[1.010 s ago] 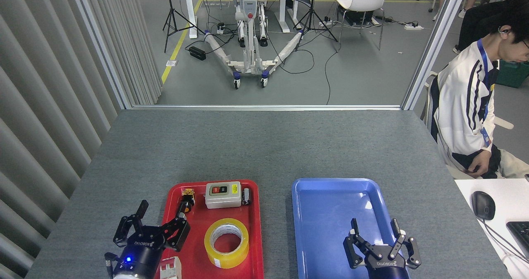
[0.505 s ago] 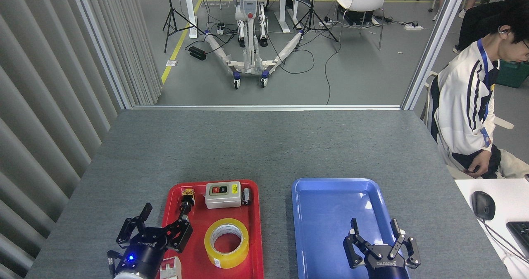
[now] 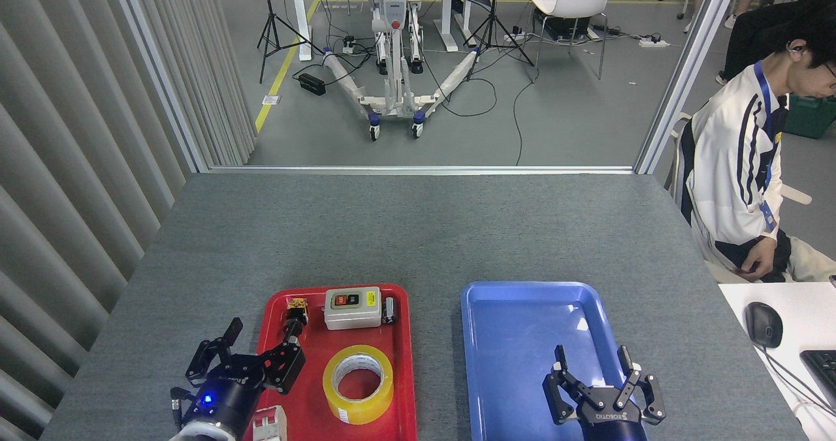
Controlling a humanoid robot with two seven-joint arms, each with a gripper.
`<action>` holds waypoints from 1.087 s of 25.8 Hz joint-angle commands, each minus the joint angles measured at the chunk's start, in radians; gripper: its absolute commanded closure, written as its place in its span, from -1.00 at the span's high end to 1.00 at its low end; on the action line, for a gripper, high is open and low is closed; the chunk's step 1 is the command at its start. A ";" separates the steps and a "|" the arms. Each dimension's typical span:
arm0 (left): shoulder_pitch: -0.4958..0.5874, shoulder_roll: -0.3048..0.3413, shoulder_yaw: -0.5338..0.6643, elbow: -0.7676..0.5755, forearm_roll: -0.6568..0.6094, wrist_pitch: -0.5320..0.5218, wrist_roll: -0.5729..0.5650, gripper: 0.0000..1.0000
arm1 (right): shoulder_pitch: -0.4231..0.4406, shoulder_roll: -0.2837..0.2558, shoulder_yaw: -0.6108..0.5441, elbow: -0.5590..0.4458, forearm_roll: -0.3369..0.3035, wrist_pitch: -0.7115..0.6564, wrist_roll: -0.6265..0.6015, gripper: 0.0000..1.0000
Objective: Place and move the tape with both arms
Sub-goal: 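Move the left gripper toward the yellow tape roll on the red tray, then grasp the yellow tape roll with the left gripper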
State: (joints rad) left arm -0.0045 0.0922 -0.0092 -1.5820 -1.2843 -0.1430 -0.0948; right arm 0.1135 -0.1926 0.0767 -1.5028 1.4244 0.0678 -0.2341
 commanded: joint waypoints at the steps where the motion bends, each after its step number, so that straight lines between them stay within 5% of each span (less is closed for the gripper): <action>1: -0.041 0.020 -0.044 0.002 0.033 0.010 -0.146 1.00 | 0.000 -0.001 0.000 0.000 0.001 0.000 0.002 0.99; 6: -0.118 0.075 -0.124 0.007 0.069 0.010 -0.396 1.00 | 0.000 -0.001 0.000 0.000 -0.001 0.000 0.002 0.99; 15: -0.199 0.115 -0.219 0.017 0.095 0.010 -0.638 1.00 | 0.002 -0.001 0.000 0.000 0.001 0.000 0.002 0.99; 23: -0.321 0.109 -0.219 0.149 0.094 0.006 -1.073 1.00 | 0.002 0.001 0.000 0.000 0.001 0.000 0.001 0.99; 28: -0.376 0.093 -0.222 0.209 0.094 0.008 -1.091 1.00 | 0.002 0.001 0.000 0.000 0.001 0.000 0.001 0.99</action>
State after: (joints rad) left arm -0.3511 0.1936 -0.2289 -1.4064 -1.1903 -0.1341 -1.1574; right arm 0.1150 -0.1920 0.0767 -1.5033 1.4249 0.0674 -0.2317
